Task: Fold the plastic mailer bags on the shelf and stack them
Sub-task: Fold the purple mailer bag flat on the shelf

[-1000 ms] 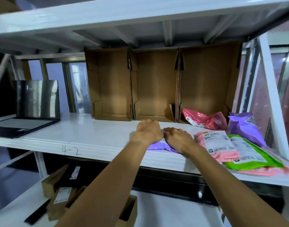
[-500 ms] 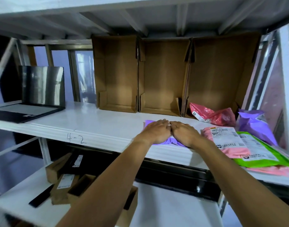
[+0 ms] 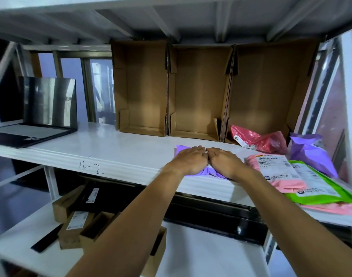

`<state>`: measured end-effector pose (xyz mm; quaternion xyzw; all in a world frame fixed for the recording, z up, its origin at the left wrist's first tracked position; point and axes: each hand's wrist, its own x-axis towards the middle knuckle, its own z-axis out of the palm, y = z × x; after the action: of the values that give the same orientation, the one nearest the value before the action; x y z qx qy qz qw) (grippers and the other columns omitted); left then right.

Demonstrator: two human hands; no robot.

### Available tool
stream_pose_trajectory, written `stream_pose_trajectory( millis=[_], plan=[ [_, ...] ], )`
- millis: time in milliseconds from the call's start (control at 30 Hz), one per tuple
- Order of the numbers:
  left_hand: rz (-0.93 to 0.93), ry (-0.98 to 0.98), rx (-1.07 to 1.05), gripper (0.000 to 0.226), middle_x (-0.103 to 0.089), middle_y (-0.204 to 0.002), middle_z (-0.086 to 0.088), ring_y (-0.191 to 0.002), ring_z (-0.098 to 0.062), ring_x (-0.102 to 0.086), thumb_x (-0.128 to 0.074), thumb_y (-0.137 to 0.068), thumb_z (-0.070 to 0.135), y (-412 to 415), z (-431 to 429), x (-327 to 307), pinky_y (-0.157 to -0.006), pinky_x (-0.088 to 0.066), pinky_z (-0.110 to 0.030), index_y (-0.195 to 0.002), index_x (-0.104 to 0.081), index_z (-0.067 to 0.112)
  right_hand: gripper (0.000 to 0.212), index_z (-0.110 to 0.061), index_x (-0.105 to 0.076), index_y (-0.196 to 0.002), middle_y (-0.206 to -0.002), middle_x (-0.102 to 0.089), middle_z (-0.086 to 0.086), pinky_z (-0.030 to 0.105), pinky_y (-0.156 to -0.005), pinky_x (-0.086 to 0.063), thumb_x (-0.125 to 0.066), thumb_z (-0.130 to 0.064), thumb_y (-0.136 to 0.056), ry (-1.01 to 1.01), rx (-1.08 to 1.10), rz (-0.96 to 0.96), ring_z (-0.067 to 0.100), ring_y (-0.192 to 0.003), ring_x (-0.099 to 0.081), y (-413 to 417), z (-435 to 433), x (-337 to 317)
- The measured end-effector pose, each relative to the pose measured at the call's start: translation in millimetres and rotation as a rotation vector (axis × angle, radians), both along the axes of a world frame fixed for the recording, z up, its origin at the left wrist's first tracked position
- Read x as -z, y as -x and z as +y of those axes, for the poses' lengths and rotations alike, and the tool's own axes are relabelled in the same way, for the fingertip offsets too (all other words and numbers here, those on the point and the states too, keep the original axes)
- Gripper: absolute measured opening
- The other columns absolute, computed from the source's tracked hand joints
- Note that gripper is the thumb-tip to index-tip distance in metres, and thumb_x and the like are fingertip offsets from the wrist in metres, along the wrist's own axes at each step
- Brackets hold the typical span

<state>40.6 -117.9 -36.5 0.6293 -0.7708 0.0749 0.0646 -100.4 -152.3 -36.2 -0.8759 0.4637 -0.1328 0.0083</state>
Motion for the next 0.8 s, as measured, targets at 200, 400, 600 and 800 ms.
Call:
stream_pose_trajectory(
  millis=[200, 400, 600, 800],
  plan=[
    [0.015, -0.039, 0.012, 0.045, -0.035, -0.158, -0.016, -0.148, -0.027, -0.029, -0.029, -0.109, 0.018, -5, 0, -2, -0.121, -0.024, -0.039, -0.149, -0.04, 0.002, 0.045, -0.02, -0.045, -0.145, -0.155, -0.042, 0.003, 0.039, -0.115, -0.029, -0.024, -0.026, -0.106, -0.003, -0.032, 0.039, 0.024, -0.139, -0.039, -2, -9, -2],
    [0.045, -0.114, -0.069, 0.053, -0.02, -0.165, -0.015, -0.153, -0.028, -0.016, -0.021, -0.105, 0.022, -2, 3, -1, -0.123, -0.02, -0.046, -0.157, -0.027, 0.01, 0.045, -0.03, -0.044, -0.147, -0.153, -0.044, 0.0, 0.036, -0.111, -0.034, -0.024, -0.031, -0.106, -0.035, 0.011, -0.007, 0.026, -0.135, -0.044, -3, -1, -5],
    [0.112, -0.188, -0.24, 0.061, 0.002, -0.169, -0.003, -0.155, -0.02, 0.005, -0.014, -0.104, 0.043, -2, 11, 0, -0.125, 0.0, -0.049, -0.161, -0.005, 0.025, 0.035, -0.016, -0.056, -0.127, -0.136, -0.056, 0.009, 0.039, -0.096, -0.043, -0.037, -0.029, -0.101, 0.081, 0.072, 0.101, 0.029, -0.121, -0.053, -12, 15, -14],
    [0.079, -0.207, -0.214, 0.06, -0.003, -0.169, -0.005, -0.156, -0.024, -0.001, -0.023, -0.105, 0.042, -1, 20, -4, -0.125, -0.006, -0.048, -0.161, -0.009, 0.025, 0.034, -0.011, -0.051, -0.128, -0.136, -0.054, 0.012, 0.039, -0.09, -0.039, -0.037, -0.025, -0.1, 0.027, 0.074, 0.126, 0.032, -0.12, -0.052, -13, 26, -16]
  ],
)
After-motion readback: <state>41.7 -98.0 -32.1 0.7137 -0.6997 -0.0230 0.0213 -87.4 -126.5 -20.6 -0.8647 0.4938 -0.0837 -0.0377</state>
